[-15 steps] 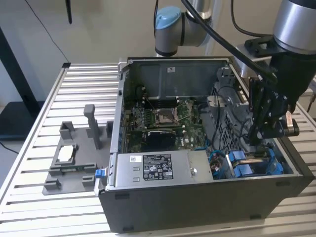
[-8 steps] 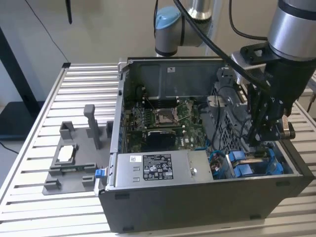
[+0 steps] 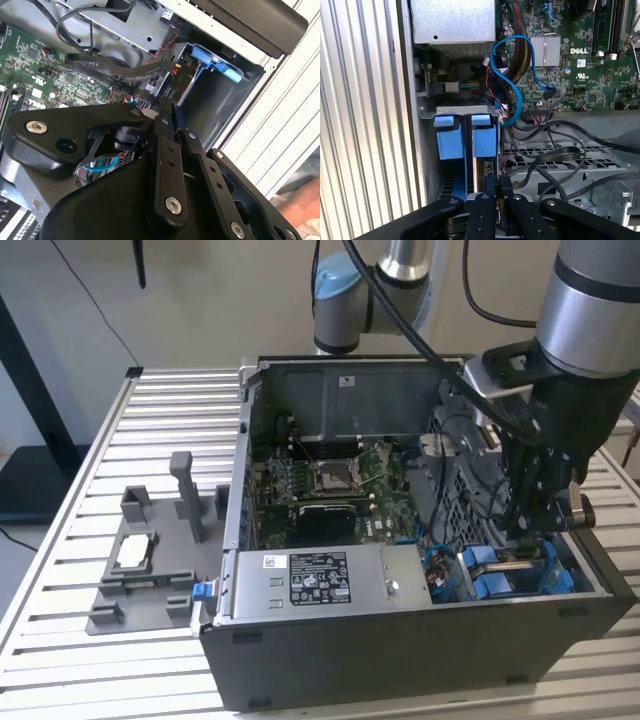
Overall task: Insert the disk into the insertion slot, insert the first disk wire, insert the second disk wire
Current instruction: 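Insert the second disk wire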
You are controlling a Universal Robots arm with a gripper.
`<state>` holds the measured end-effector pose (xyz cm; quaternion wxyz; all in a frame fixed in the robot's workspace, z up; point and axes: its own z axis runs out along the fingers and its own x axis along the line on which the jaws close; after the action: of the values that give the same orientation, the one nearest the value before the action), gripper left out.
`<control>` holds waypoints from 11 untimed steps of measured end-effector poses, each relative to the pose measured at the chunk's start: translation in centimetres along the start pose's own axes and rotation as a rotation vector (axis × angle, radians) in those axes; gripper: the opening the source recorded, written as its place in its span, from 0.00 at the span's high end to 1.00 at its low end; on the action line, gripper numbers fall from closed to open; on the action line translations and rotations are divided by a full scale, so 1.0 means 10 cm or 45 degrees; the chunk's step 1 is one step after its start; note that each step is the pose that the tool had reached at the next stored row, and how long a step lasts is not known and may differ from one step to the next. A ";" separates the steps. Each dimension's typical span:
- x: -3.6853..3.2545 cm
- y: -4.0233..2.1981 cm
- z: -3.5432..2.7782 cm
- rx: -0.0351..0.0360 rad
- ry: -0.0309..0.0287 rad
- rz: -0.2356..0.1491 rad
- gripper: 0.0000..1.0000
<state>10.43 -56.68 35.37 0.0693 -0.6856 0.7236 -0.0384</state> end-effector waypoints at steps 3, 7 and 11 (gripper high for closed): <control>0.010 0.003 0.020 0.0034 -0.0019 0.000 0.84; 0.012 0.007 0.039 0.0087 -0.0022 0.000 0.84; 0.016 0.009 0.060 0.0235 -0.0031 -0.001 0.84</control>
<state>10.43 -56.81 34.75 0.0765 -0.6853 0.7229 -0.0443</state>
